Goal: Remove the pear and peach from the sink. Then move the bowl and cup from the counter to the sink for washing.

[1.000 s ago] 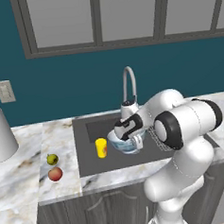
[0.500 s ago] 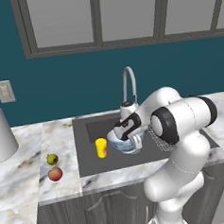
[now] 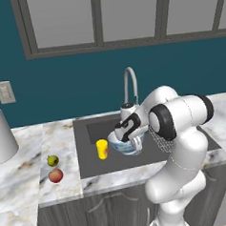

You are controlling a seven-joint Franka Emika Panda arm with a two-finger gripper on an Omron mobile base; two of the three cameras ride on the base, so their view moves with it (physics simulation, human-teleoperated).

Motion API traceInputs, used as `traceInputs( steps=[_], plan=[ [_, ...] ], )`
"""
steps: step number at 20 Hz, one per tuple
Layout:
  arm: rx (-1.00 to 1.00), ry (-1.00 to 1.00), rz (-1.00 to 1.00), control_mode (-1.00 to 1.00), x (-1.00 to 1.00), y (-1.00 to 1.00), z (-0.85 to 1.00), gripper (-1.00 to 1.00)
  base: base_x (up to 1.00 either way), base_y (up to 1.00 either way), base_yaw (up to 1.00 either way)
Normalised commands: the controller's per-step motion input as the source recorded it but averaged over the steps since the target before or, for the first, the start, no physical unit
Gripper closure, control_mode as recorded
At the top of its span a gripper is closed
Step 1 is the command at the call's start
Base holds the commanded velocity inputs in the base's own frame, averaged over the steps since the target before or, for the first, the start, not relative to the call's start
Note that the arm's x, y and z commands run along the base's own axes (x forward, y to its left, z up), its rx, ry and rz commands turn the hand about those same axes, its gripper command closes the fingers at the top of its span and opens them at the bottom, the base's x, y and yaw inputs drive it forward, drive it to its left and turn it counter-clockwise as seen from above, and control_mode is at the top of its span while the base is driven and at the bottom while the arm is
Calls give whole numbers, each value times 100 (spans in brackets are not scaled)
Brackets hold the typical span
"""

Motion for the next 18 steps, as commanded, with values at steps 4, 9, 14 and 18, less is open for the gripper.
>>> traceInputs(
  steps=[4,9,14,18],
  plan=[
    [0,-3,0,-100,9,0,-10,100,0,0,0],
    [0,-2,0,-100,8,0,-11,100,0,0,0],
    [0,-1,0,-100,7,0,-12,100,0,0,0],
    [0,0,0,-100,5,0,-10,100,0,0,0]
  ],
)
